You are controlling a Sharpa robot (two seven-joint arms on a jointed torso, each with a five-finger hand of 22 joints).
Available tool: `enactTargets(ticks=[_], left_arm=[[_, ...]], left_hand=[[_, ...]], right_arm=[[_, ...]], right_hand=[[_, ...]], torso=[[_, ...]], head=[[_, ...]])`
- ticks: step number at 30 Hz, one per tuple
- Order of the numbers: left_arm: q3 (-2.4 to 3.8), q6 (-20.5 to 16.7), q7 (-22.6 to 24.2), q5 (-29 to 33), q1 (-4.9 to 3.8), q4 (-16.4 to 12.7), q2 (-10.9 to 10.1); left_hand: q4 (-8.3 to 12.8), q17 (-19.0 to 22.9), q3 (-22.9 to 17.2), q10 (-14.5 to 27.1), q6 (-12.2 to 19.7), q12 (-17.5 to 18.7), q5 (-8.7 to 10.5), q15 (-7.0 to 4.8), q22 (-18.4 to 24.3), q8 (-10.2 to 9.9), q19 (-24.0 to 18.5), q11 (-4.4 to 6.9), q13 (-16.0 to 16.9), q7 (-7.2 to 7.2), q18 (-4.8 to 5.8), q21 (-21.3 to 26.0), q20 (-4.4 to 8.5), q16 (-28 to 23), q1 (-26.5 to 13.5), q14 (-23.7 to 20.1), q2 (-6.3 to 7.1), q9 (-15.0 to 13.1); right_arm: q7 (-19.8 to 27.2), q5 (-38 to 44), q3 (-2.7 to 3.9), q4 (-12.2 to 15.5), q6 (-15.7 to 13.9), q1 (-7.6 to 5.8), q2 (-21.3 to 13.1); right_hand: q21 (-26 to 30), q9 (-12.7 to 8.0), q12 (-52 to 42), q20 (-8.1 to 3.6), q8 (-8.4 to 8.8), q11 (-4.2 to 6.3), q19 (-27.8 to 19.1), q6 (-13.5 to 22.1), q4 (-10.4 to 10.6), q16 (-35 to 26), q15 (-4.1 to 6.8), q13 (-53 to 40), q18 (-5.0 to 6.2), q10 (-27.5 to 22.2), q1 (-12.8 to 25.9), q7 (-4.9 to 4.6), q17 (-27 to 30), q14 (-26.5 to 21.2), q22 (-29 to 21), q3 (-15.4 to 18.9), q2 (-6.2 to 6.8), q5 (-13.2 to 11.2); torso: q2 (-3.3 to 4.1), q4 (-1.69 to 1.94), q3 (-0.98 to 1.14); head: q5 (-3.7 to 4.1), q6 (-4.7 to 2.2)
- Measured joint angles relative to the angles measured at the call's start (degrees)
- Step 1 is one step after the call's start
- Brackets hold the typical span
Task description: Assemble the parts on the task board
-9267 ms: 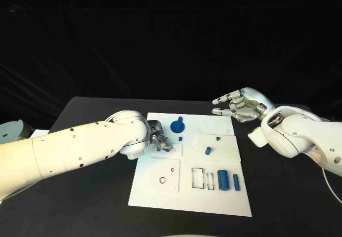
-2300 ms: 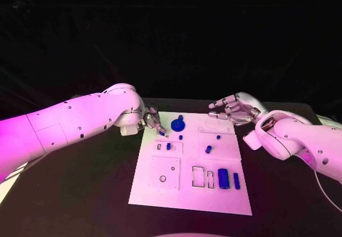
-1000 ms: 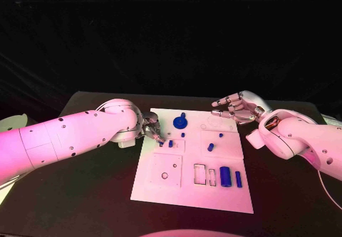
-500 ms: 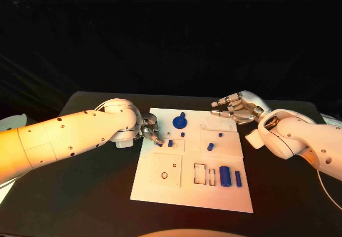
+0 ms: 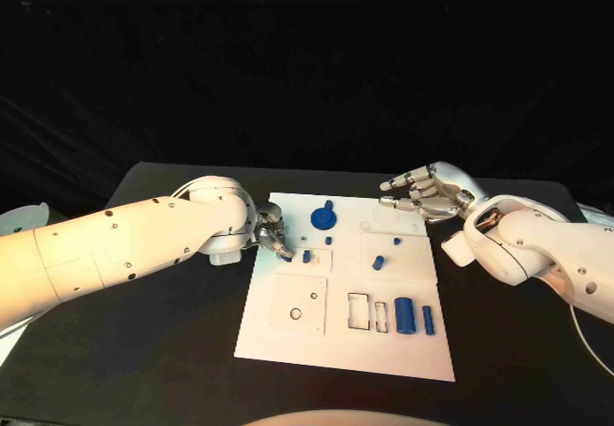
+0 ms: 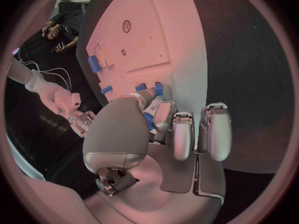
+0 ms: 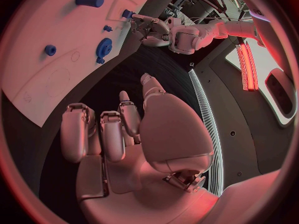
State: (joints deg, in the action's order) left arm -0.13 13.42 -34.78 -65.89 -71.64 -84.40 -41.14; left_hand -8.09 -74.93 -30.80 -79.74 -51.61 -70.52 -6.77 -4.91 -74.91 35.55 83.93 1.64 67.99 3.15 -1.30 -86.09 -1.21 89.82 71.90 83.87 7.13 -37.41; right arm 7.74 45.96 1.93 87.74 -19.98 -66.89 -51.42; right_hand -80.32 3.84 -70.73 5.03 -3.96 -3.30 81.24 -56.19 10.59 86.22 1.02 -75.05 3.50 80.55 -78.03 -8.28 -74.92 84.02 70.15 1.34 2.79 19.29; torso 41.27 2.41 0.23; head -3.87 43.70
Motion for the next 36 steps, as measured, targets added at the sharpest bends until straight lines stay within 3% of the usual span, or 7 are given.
enactTargets(ticks=[6, 10, 20, 24, 28, 33, 36], left_arm=[[-0.11, -0.01, -0.63, 0.04, -0.03, 0.44, 0.46], [-0.37, -0.07, -1.12, 0.4, -0.14, 1.06, 0.94], [-0.54, -0.07, -2.56, 1.15, -0.34, 1.54, 1.58], [-0.59, -0.4, -2.99, 1.19, -0.35, 1.55, 1.75], [-0.63, -0.8, -3.35, 1.15, -0.32, 1.6, 1.91], [-0.82, -1.34, -3.63, 1.0, -0.13, 1.8, 2.4], [-0.87, -1.48, -3.8, 1.0, -0.02, 1.88, 2.48]], left_hand=[[-0.15, 0.0, -0.18, -0.01, 0.0, 0.0, 0.0, 0.0, 0.0, 0.0, 0.0, 0.02, 0.34, 0.0, 0.0, 0.0, 0.0, 0.0, -0.01, 0.0, 0.01, -0.11], [0.61, 0.0, -0.95, -0.45, -0.64, -0.28, -0.08, 0.0, 0.0, 0.0, 0.0, 0.44, 0.59, -0.2, 0.0, 0.0, 0.0, 0.0, -1.34, 0.0, 1.22, 0.36], [2.45, 0.01, -2.78, -1.15, -1.64, -1.39, -0.11, -0.21, 0.01, 0.05, 0.0, 0.93, 1.75, -0.18, 0.0, -0.41, 0.0, 0.0, -4.1, 0.21, 0.73, 0.88], [2.89, 0.01, -2.38, -2.2, -2.26, -2.95, -1.34, -0.62, 0.01, 0.04, 0.13, 1.36, 3.32, -0.18, 0.0, -1.94, 0.29, 0.0, -4.71, 0.2, 0.59, 0.99], [2.24, 0.01, -1.24, -2.5, -3.0, -3.37, -1.5, -0.63, 0.01, 0.07, 0.0, 1.64, 4.04, -0.5, 0.0, -2.17, 0.43, 0.0, -5.45, 0.2, 0.5, 1.04], [0.82, 0.02, 0.64, -3.18, -5.52, -3.71, -1.55, -0.63, 0.01, -0.09, 0.0, 1.96, 4.57, -2.29, 0.0, -2.82, 0.43, 0.0, -7.89, 0.2, -0.19, 1.66], [0.26, 0.02, 1.2, -3.18, -6.16, -4.01, -1.54, -0.83, 0.01, -0.05, 0.0, 1.96, 4.72, -2.65, 0.0, -2.82, 0.42, 0.0, -8.78, 0.0, -0.47, 1.52]], right_arm=[[0.02, 0.02, 0.0, 0.05, 0.03, 0.0, -0.03], [0.03, 0.04, 0.0, 0.09, 0.05, 0.0, -0.1], [0.03, 0.07, 0.0, 0.22, 0.06, 0.0, -0.26], [0.03, 0.08, 0.0, 0.26, 0.06, 0.0, -0.3], [0.02, 0.09, 0.0, 0.28, 0.05, 0.0, -0.31], [0.01, 0.1, 0.0, 0.31, 0.04, 0.0, -0.36], [0.0, 0.1, 0.0, 0.33, 0.03, 0.01, -0.37]], right_hand=[[0.0, 0.0, 0.0, 0.0, 0.0, 0.0, 0.0, 0.0, 0.0, 0.0, 0.0, 0.0, 0.0, 0.0, 0.0, 0.0, 0.0, 0.0, 0.0, 0.0, 0.0, 0.0], [0.0, 0.0, 0.0, 0.0, 0.0, 0.0, 0.0, 0.0, 0.0, 0.0, 0.0, -0.01, 0.0, 0.0, 0.0, 0.0, 0.01, 0.0, 0.0, 0.0, 0.0, 0.0], [0.0, 0.0, 0.0, 0.0, 0.0, 0.0, 0.0, 0.0, 0.0, 0.0, 0.0, -0.05, 0.0, 0.0, 0.0, 0.0, 0.01, 0.0, 0.0, 0.0, 0.0, 0.0], [0.0, 0.0, 0.0, 0.0, 0.0, 0.0, 0.0, 0.0, 0.02, 0.0, 0.0, -0.04, 0.0, 0.0, 0.0, 0.0, 0.01, 0.0, 0.0, 0.02, 0.0, 0.0], [0.0, 0.0, 0.0, 0.0, 0.0, 0.0, 0.0, 0.0, 0.16, 0.0, 0.0, -0.03, 0.0, 0.0, 0.0, 0.0, 0.01, 0.0, 0.0, 0.16, 0.0, 0.0], [0.0, 0.0, -0.01, 0.0, 0.0, 0.0, 0.0, 0.0, 0.16, 0.0, 0.0, -0.01, 0.0, 0.0, 0.0, 0.0, -0.02, 0.0, 0.0, 0.16, 0.0, 0.0], [0.0, 0.0, -0.05, 0.0, 0.0, 0.0, 0.0, 0.0, 0.16, 0.0, 0.0, 0.0, 0.0, 0.0, 0.0, 0.0, -0.03, 0.0, 0.0, 0.16, 0.0, 0.0]], torso=[[0.01, -0.03, 0.01], [0.0, -0.03, 0.05], [0.0, -0.08, 0.04], [0.0, -0.06, 0.03], [0.0, -0.04, 0.01], [0.01, -0.04, 0.01], [-0.01, -0.04, 0.02]], head=[[-0.02, 0.09], [-0.03, 0.14], [0.07, 0.24], [0.24, 0.21], [0.29, 0.14], [0.29, 0.33], [0.29, 0.37]])
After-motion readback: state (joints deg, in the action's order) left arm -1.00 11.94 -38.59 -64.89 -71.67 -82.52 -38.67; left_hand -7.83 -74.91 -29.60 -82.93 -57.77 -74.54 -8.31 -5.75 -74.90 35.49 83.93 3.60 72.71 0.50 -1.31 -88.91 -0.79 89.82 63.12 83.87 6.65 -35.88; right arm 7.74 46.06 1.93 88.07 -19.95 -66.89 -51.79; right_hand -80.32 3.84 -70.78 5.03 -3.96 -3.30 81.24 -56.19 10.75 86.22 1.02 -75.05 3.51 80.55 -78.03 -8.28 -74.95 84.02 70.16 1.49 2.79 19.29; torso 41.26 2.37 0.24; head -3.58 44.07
